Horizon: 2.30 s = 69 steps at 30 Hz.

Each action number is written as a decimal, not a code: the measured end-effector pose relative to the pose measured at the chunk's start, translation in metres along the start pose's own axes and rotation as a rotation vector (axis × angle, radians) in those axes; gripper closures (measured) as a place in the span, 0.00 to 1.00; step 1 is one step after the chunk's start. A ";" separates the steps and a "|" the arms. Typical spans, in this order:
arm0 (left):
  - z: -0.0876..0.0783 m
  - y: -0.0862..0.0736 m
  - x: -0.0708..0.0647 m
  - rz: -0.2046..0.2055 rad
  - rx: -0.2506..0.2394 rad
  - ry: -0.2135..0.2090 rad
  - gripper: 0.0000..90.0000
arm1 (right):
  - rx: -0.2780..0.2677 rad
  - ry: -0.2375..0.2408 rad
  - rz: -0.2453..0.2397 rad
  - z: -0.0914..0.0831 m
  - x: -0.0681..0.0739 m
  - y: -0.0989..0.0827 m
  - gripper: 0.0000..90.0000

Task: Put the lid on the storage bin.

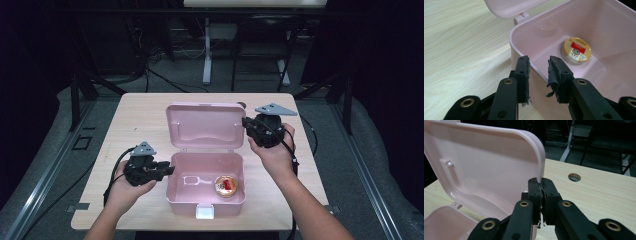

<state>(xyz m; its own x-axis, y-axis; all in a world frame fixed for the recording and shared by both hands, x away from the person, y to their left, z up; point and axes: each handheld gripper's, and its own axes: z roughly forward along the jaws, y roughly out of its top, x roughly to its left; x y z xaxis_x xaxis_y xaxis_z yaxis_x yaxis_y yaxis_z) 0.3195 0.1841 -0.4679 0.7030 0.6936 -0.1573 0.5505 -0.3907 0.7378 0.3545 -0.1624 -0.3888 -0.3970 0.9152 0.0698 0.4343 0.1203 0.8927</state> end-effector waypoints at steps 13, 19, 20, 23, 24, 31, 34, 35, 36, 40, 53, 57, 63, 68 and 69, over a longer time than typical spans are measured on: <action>-0.001 -0.001 0.005 -0.020 -0.004 -0.035 0.77 | -0.029 0.010 -0.012 -0.008 0.002 -0.006 0.96; -0.001 -0.001 0.005 -0.013 -0.001 -0.029 0.77 | -0.032 0.018 -0.023 -0.014 0.004 -0.008 0.96; -0.001 0.000 0.005 -0.010 -0.002 -0.028 0.77 | -0.031 0.018 -0.023 -0.014 0.004 -0.009 0.96; 0.000 0.000 0.004 -0.006 -0.005 -0.021 0.77 | -0.032 0.023 -0.023 -0.016 0.004 -0.009 0.96; 0.000 0.000 0.005 -0.001 -0.005 -0.019 0.77 | -0.030 0.025 -0.022 -0.017 0.004 -0.010 0.96; 0.000 0.002 0.006 0.002 -0.010 -0.014 0.76 | -0.029 0.034 -0.021 -0.022 0.006 -0.012 0.96; -0.002 0.004 0.007 0.002 -0.024 -0.013 0.76 | -0.030 0.031 -0.024 -0.023 0.006 -0.013 0.96; -0.003 0.004 0.007 -0.001 -0.026 -0.015 0.76 | -0.033 0.030 -0.025 -0.023 0.007 -0.013 0.96; -0.004 0.005 0.007 0.001 -0.029 -0.013 0.76 | -0.035 0.030 -0.023 -0.024 0.007 -0.013 0.96; -0.008 0.007 0.009 0.007 -0.042 -0.007 0.76 | -0.039 0.027 -0.030 -0.025 0.008 -0.015 0.96; -0.021 0.015 0.005 0.036 -0.092 0.005 0.75 | -0.034 0.039 -0.024 -0.032 0.010 -0.018 0.95; -0.024 0.016 0.004 0.035 -0.105 0.014 0.74 | -0.034 0.044 -0.025 -0.034 0.010 -0.020 0.95; -0.027 0.017 0.004 0.045 -0.123 0.023 0.74 | -0.037 0.048 -0.027 -0.037 0.011 -0.023 0.95; -0.030 0.019 0.001 0.055 -0.131 0.032 0.73 | -0.037 0.051 -0.025 -0.039 0.012 -0.024 0.95; -0.031 0.020 0.001 0.055 -0.135 0.033 0.73 | -0.036 0.051 -0.026 -0.039 0.013 -0.025 0.95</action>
<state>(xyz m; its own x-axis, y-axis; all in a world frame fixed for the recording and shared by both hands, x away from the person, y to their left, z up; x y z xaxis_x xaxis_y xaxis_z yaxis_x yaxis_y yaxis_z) 0.3173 0.1956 -0.4334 0.7142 0.6937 -0.0939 0.4443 -0.3455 0.8266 0.3070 -0.1689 -0.3924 -0.4490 0.8909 0.0684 0.3942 0.1288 0.9100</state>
